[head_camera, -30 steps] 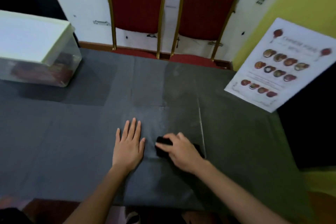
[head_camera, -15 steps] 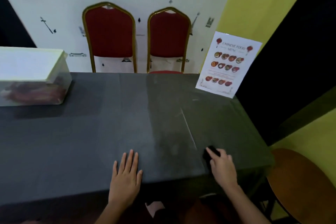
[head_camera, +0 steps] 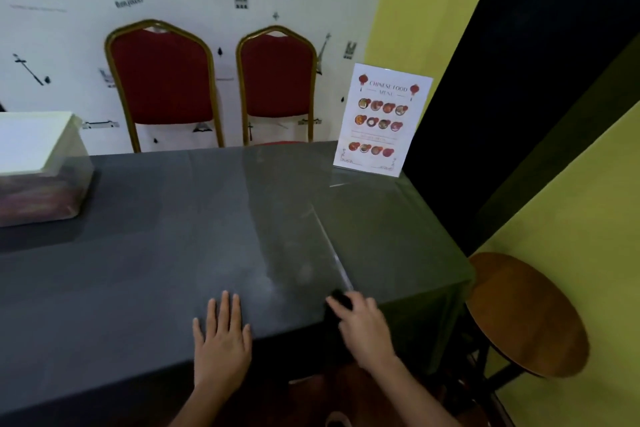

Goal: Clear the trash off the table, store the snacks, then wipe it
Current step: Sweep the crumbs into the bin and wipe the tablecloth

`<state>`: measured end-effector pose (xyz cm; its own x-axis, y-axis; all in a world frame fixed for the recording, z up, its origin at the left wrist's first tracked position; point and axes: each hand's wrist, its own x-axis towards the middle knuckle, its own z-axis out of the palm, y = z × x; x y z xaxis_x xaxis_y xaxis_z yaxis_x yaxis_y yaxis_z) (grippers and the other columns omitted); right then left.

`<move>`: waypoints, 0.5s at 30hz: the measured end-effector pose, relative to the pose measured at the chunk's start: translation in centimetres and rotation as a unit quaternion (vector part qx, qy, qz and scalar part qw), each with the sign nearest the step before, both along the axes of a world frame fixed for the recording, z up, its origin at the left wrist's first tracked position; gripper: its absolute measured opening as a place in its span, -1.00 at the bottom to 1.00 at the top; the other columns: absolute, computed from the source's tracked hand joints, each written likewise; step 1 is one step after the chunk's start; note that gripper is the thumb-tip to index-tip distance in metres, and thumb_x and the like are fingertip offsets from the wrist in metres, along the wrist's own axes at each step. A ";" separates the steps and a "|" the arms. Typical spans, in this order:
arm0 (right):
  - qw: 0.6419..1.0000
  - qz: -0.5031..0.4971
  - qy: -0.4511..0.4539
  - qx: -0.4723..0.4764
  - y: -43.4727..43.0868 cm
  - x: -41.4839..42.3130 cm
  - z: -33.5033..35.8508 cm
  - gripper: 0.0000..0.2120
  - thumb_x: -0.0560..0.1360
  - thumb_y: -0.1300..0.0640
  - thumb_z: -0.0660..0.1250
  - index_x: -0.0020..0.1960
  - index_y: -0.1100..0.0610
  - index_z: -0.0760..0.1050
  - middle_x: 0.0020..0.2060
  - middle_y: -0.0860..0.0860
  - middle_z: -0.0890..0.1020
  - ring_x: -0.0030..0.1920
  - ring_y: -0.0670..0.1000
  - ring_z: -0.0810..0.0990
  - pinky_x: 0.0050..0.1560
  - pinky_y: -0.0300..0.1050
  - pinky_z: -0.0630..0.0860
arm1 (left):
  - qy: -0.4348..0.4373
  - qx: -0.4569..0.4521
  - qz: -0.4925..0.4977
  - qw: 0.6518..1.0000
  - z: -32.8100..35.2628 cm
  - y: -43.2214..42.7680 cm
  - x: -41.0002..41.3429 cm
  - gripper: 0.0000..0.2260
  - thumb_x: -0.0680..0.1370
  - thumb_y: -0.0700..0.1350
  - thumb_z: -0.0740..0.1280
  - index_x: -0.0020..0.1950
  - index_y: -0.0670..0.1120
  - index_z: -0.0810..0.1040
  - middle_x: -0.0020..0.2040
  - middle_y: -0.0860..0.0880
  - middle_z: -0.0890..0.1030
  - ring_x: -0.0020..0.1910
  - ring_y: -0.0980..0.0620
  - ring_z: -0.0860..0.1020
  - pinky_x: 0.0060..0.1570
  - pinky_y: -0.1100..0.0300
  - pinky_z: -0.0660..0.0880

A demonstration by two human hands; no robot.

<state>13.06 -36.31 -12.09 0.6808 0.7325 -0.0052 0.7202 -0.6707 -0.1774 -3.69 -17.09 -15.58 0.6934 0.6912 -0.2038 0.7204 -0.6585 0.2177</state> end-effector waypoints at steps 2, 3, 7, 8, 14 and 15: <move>0.991 -0.134 -0.003 -0.030 -2.3 3.3 0.6 -0.54 0.55 0.07 0.19 0.43 -0.21 0.32 0.30 -0.01 0.42 0.14 0.09 0.46 0.12 -0.08 0.49 | 0.008 -0.006 0.003 1.000 -0.2 0.2 0.6 -0.46 0.54 0.11 -0.31 0.45 -0.08 -0.35 0.54 -0.03 -0.27 0.52 -0.04 -0.27 0.49 -0.10 -0.19; 0.978 -0.205 0.023 -0.035 -3.0 4.6 0.9 -0.56 0.59 0.06 0.13 0.45 -0.19 0.28 0.31 0.01 0.39 0.17 0.09 0.43 0.16 -0.07 0.46 | 0.009 -0.003 0.001 1.000 -0.2 0.3 0.9 -0.47 0.56 0.11 -0.28 0.45 -0.08 -0.35 0.54 -0.03 -0.27 0.51 -0.03 -0.28 0.50 -0.11 -0.19; 0.977 -0.210 0.020 -0.026 0.4 5.2 1.1 -0.56 0.58 0.08 0.12 0.43 -0.15 0.31 0.31 0.06 0.42 0.18 0.14 0.42 0.21 -0.04 0.41 | -0.002 0.007 -0.011 1.000 -0.4 0.5 2.6 -0.34 0.43 0.17 -0.43 0.49 -0.08 -0.27 0.49 -0.01 -0.28 0.53 -0.06 -0.22 0.47 -0.10 -0.19; 0.990 -0.137 0.034 -0.013 2.3 4.2 0.8 -0.54 0.56 0.10 0.13 0.43 -0.14 0.32 0.32 0.06 0.41 0.18 0.15 0.42 0.23 -0.05 0.39 | -0.004 0.007 -0.014 1.000 -0.4 0.5 3.2 -0.31 0.41 0.17 -0.44 0.50 -0.09 -0.23 0.50 -0.01 -0.25 0.54 -0.08 -0.19 0.47 -0.11 -0.17; 0.991 0.135 0.019 -0.013 8.8 0.8 0.6 -0.57 0.40 0.01 0.37 0.26 -0.20 0.51 0.14 0.00 0.58 -0.05 0.10 0.57 -0.09 -0.09 0.55 | 0.003 0.007 -0.013 1.000 -0.2 1.2 5.7 -0.26 0.40 0.20 -0.40 0.54 -0.05 -0.08 0.57 -0.09 -0.07 0.55 -0.12 -0.09 0.47 -0.15 -0.07; 0.992 0.124 -0.006 -0.026 8.2 2.0 1.0 -0.57 0.37 -0.01 0.41 0.22 -0.23 0.53 0.11 -0.04 0.60 -0.09 0.06 0.59 -0.13 -0.13 0.55 | -0.002 0.007 -0.007 1.000 0.0 1.4 5.9 -0.25 0.41 0.19 -0.38 0.54 -0.05 -0.02 0.57 -0.10 -0.03 0.55 -0.13 -0.05 0.46 -0.17 -0.04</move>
<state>15.10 -28.10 -11.12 0.4797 0.8765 -0.0402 0.8662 -0.4803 -0.1377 2.22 -15.70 -15.62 0.7040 0.6839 -0.1914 0.7100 -0.6716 0.2118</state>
